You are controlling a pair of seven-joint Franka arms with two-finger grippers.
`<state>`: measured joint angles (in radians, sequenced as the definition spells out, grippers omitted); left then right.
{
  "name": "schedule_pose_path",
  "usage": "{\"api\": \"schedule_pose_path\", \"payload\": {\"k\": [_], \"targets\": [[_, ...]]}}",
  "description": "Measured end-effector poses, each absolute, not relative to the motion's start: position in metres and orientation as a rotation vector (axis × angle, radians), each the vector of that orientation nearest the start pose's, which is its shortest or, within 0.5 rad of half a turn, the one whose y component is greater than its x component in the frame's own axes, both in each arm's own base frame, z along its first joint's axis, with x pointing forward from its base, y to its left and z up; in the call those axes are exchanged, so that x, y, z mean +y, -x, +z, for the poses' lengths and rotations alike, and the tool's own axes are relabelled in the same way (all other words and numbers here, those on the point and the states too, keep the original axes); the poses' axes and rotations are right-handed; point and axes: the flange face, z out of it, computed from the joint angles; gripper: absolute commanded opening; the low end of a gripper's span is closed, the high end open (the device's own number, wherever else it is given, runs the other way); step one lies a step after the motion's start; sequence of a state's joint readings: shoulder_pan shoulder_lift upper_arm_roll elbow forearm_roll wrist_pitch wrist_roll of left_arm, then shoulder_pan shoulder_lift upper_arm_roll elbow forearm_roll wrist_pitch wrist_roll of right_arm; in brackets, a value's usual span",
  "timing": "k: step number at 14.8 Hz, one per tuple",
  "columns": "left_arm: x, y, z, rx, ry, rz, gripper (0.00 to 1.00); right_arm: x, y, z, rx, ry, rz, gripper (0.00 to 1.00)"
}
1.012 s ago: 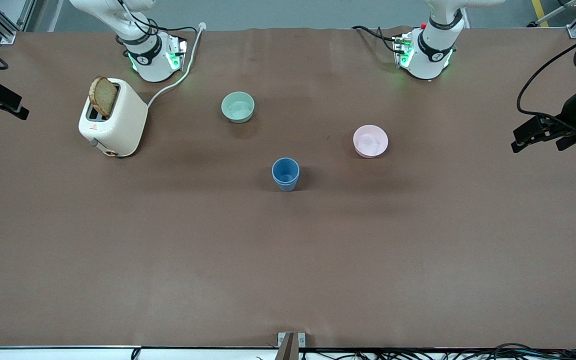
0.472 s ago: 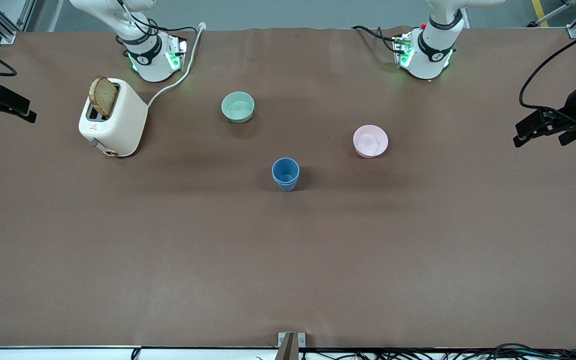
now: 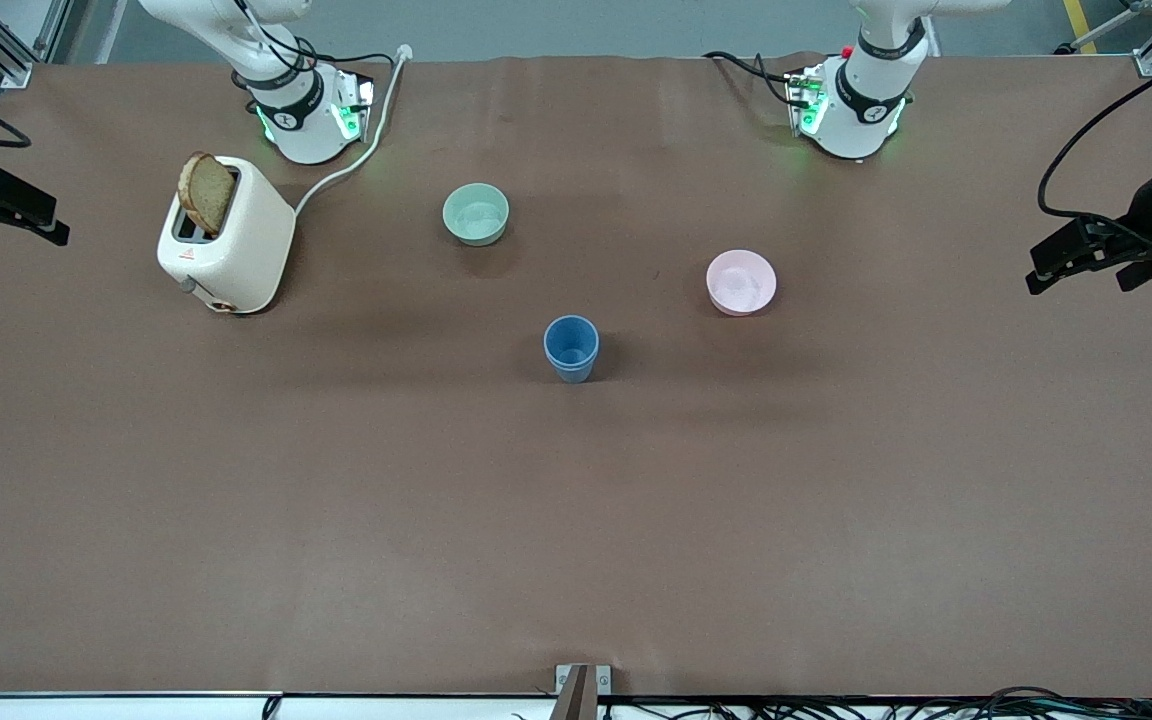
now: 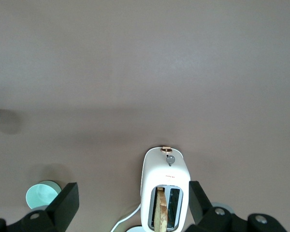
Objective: Stack blue cups with both arms
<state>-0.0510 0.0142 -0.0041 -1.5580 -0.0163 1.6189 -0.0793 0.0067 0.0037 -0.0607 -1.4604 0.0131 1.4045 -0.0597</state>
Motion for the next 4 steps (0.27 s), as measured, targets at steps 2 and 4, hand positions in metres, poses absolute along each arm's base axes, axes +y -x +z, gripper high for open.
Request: {"api": "schedule_pose_path", "payload": {"k": [2,4], "targets": [[-0.0330,-0.5630,0.6270,-0.038,3.160,-0.072,1.00,-0.0275,-0.5377,0.6598,-0.014,3.124,0.088,1.00],[-0.0339,-0.5630,0.6270,-0.036,3.160,-0.072,1.00,-0.0276,-0.5384,0.6603,-0.017,3.125,0.078,1.00]]}}
